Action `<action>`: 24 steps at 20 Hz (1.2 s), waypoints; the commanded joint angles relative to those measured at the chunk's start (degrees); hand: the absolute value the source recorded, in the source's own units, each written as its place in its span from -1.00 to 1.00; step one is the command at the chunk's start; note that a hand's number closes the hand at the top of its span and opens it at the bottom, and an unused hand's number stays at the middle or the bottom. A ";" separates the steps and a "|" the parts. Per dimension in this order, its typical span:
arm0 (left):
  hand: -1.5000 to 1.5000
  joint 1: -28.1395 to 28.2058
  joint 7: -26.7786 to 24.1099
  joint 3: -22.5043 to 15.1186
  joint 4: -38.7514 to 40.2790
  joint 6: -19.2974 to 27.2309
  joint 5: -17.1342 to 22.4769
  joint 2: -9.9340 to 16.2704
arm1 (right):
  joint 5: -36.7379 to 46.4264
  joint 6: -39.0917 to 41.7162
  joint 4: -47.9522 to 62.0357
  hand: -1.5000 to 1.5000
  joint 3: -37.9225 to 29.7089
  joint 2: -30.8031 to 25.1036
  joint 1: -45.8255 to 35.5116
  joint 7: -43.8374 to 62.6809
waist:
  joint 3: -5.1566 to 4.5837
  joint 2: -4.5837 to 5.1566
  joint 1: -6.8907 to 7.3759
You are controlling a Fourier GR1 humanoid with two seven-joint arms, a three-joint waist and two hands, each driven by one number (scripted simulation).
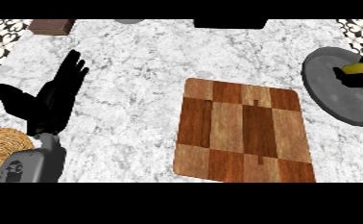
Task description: Pick the lemon from the cutting board and place it in the pan
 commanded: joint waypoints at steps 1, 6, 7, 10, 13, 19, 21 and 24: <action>0.00 0.42 -0.78 -0.71 0.20 0.14 -0.52 -0.75 | -1.11 -2.48 9.90 1.00 -3.37 -0.24 -2.23 4.45 | 0.08 0.41 0.81; 0.00 1.15 0.42 -0.30 -1.60 -0.65 0.63 -0.32 | -1.43 2.05 18.98 -1.00 -3.64 -5.36 -3.17 1.06 | 0.12 0.40 0.93; 0.00 0.69 0.89 -0.59 -2.74 -0.31 0.61 -0.62 | -2.14 1.80 20.04 -1.00 -4.08 -5.60 -3.12 -1.53 | 0.15 0.42 1.00; 0.00 1.57 -1.07 -0.55 -0.85 0.36 -0.72 -1.00 | -5.82 2.44 20.99 -1.00 -6.93 -7.06 -2.63 -6.67 | 0.13 0.26 0.29; 0.00 1.16 -0.62 -2.56 -0.63 1.54 -1.92 -2.93 | -10.70 4.55 20.64 -1.00 -10.87 -6.65 -5.29 -8.98 | 0.16 0.19 0.08; 0.00 -0.08 1.71 0.82 -2.03 0.46 0.03 0.42 | -20.49 15.05 24.03 -1.00 -19.81 -12.98 -2.84 -13.07 | 0.20 0.07 -0.52; 0.00 2.55 -0.22 -0.32 -1.92 0.95 -1.09 -0.91 | -23.64 20.83 25.25 -1.00 -22.64 -16.23 -1.54 -13.39 | 0.15 -0.13 -1.04; 0.00 1.95 0.61 0.25 -2.11 -0.38 0.19 -0.02 | -26.20 27.79 26.79 -1.00 -24.90 -20.51 2.38 -16.37 | 0.25 0.06 -0.82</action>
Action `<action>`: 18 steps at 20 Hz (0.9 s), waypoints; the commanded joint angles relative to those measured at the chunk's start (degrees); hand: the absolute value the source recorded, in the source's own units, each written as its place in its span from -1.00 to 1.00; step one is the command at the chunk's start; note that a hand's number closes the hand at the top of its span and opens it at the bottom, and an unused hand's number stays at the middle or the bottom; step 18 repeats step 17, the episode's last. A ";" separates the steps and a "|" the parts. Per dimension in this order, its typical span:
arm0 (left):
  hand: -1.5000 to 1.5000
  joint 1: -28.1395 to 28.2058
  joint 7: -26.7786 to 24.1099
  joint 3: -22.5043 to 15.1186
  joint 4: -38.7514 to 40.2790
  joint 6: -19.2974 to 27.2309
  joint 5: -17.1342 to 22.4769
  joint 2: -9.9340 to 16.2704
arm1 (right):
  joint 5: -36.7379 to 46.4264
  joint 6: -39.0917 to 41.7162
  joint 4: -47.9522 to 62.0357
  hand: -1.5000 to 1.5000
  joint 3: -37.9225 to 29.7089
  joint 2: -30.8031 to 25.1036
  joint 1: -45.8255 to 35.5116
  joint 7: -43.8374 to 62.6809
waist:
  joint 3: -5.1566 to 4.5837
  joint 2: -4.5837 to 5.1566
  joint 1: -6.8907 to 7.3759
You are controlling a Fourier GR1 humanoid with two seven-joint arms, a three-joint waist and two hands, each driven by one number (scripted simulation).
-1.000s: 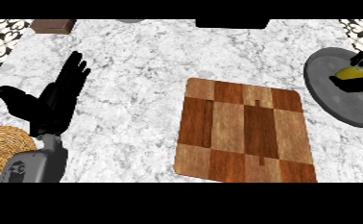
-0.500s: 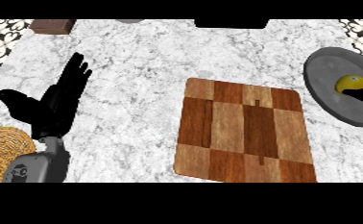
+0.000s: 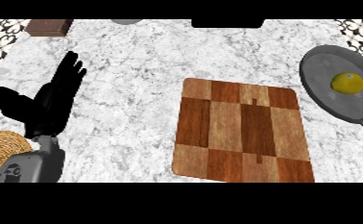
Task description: Pick the lemon from the cutting board and place it in the pan
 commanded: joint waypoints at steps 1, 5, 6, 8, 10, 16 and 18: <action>0.00 -0.26 2.04 -0.08 -1.89 0.39 0.47 -0.16 | -4.88 10.11 2.03 -1.00 -3.89 -4.23 5.15 -5.03 | 0.01 -0.26 -0.47; 0.00 1.51 -0.93 0.42 -0.36 0.12 -0.27 0.00 | -8.04 22.32 3.63 -1.00 -6.15 -8.88 9.26 -7.74 | 0.00 -0.28 -0.71; 0.00 1.67 -1.29 0.84 0.04 0.10 0.16 -0.14 | -7.46 25.20 3.53 -1.00 -5.42 -9.07 12.41 -10.97 | 0.08 -0.21 -0.99; 0.00 1.39 -1.79 1.34 0.98 -1.41 1.34 0.40 | -8.20 25.87 2.46 -1.00 -5.53 -10.05 13.49 -11.30 | 0.07 -0.15 -0.61; 0.00 -0.27 1.06 0.24 0.58 -0.27 0.05 0.38 | -9.43 25.86 1.93 -1.00 -5.83 -10.36 13.51 -9.77 | 0.02 -0.28 -0.56; 0.00 1.31 -0.55 0.80 0.30 -1.04 1.38 -0.30 | -10.19 25.36 -0.12 -1.00 -4.63 -9.59 19.14 -13.73 | 0.06 -0.37 -0.45; 0.00 1.66 -2.98 1.28 2.29 -1.82 0.77 0.51 | -10.25 24.84 -0.04 -1.00 -4.29 -9.10 16.96 -11.82 | 0.07 -0.21 -0.07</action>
